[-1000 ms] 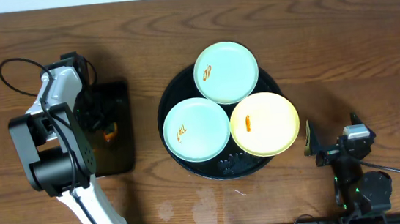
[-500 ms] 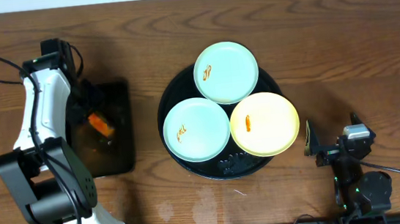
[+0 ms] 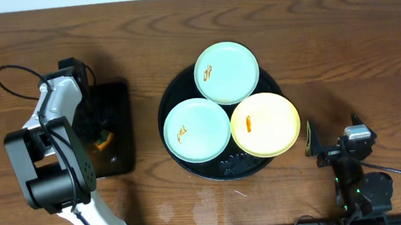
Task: Clean dirty plates on tray and stack at the side
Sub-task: 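Lower the left gripper and close it on the green-orange sponge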
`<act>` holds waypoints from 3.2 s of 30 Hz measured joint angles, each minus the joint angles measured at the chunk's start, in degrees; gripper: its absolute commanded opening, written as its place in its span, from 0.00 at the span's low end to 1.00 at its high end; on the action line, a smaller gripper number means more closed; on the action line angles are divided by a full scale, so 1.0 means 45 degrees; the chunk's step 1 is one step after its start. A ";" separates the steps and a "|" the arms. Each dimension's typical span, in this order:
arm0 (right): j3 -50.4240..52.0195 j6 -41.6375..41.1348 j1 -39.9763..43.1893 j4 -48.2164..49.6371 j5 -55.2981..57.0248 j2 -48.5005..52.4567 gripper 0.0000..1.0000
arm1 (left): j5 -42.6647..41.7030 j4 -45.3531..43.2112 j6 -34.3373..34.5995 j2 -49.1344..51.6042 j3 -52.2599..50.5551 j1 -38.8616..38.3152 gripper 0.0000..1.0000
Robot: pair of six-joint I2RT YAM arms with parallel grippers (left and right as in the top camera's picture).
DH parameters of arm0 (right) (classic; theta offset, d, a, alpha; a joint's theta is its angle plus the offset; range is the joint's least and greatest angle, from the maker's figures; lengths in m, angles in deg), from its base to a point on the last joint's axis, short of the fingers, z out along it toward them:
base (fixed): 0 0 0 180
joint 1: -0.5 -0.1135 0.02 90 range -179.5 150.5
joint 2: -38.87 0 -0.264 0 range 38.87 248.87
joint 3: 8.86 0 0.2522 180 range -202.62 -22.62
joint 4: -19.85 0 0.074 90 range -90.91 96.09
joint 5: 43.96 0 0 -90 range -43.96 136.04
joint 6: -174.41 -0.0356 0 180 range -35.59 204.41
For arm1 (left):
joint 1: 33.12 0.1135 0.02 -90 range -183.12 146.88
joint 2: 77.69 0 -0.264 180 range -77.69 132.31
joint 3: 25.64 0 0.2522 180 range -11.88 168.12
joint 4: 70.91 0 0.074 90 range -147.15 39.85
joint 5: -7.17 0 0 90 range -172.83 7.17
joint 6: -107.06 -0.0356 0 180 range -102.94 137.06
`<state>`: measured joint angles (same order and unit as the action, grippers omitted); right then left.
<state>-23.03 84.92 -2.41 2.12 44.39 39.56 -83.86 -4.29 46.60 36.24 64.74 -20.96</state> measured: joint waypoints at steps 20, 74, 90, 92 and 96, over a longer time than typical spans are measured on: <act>0.0000 0.0000 0.0000 0.0000 0.0000 0.0000 0.99 | 0.1214 -0.1035 -0.0053 0.0233 -0.0053 0.0000 0.07; 0.0000 0.0000 0.0000 0.0000 0.0000 0.0000 0.99 | 0.1307 -0.1953 -0.0243 0.0233 -0.0068 0.0000 0.80; 0.0000 0.0000 0.0000 0.0000 0.0000 0.0000 0.99 | 0.0860 -0.0204 -0.0539 0.0233 -0.0068 0.0000 0.71; 0.0000 0.0000 0.0000 0.0000 0.0000 0.0000 0.99 | 0.0835 -0.0743 -0.0821 0.0233 -0.0068 0.0000 0.71; 0.0000 0.0000 0.0000 0.0000 0.0000 0.0000 0.99 | 0.0831 -0.1209 -0.1214 0.0233 -0.0068 0.0000 0.56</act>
<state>-23.03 84.92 -2.41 2.12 44.39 39.56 -80.13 -9.73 41.14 37.29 64.43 -20.96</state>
